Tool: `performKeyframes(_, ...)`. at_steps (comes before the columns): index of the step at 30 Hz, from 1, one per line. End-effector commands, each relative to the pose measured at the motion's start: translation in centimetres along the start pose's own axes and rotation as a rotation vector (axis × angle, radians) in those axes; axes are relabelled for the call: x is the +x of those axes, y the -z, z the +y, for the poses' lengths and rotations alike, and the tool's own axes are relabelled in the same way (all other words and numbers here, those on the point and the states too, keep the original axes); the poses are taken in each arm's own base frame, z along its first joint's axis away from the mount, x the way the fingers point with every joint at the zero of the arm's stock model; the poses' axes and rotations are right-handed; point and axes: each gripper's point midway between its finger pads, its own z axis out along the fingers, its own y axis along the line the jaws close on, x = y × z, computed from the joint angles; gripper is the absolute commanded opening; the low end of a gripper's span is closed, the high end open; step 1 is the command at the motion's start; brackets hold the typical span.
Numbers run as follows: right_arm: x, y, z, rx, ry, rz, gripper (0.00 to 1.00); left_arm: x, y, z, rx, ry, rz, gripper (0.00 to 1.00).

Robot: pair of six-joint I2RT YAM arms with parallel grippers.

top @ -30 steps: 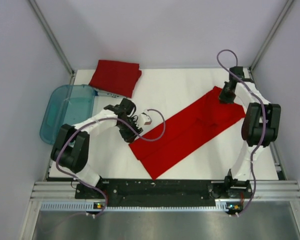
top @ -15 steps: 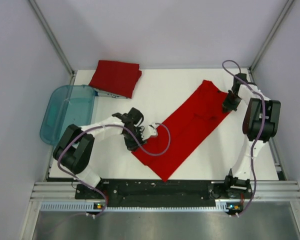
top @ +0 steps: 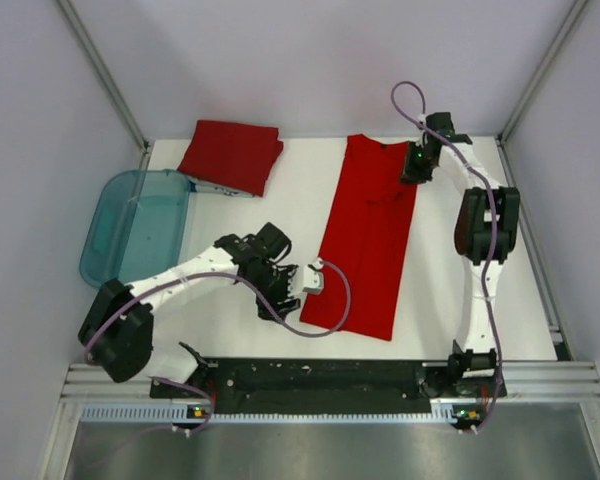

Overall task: Fold and stack the t-shirts
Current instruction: Rotate the tshirt 90 degrees

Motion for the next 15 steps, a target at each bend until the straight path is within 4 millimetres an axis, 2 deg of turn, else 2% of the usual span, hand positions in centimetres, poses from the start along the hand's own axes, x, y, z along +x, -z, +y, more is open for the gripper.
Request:
performKeyframes(1, -2.8, 13.8, 4.1, -0.145, 0.232, -0.216, 0.34, -5.0, 2.4, 3.4, -0.178, -0.158, -0.166, 0.67)
performKeyframes(2, -2.1, 15.5, 5.1, -0.194, 0.266, -0.256, 0.43, -5.8, 2.2, 3.8, -0.176, -0.174, -0.189, 0.71)
performKeyframes(3, -1.7, 18.4, 6.5, -0.252, 0.312, -0.326, 0.64, -6.7, 2.0, 3.9, -0.163, -0.199, -0.218, 0.83)
performKeyframes(4, -0.3, 20.1, 7.2, -0.299, 0.355, -0.362, 0.84, -7.2, 1.7, 3.8, -0.142, -0.223, -0.237, 0.83)
performKeyframes(5, 1.4, 21.7, 8.1, -0.356, 0.405, -0.399, 0.99, -7.7, 1.2, 3.4, -0.114, -0.264, -0.256, 0.84)
performKeyframes(7, 4.5, 24.3, 9.3, -0.436, 0.521, -0.477, 0.99, -7.7, 0.1, 2.7, -0.082, -0.352, -0.261, 0.84)
performKeyframes(9, 8.3, 25.7, 9.8, -0.468, 0.714, -0.558, 0.99, -7.6, -0.8, 2.1, -0.071, -0.423, -0.261, 0.84)
performKeyframes(12, 15.8, 25.6, 10.2, -0.511, 1.049, -0.602, 0.98, -7.0, -2.0, 2.1, -0.079, -0.487, -0.231, 0.84)
performKeyframes(13, 18.1, 25.1, 10.2, -0.516, 1.116, -0.584, 0.97, -6.7, -2.4, 2.3, -0.087, -0.498, -0.214, 0.83)
performKeyframes(15, 24.2, 24.8, 10.0, -0.6, 1.351, -0.497, 0.97, -6.3, -3.0, 2.8, -0.095, -0.51, -0.185, 0.81)
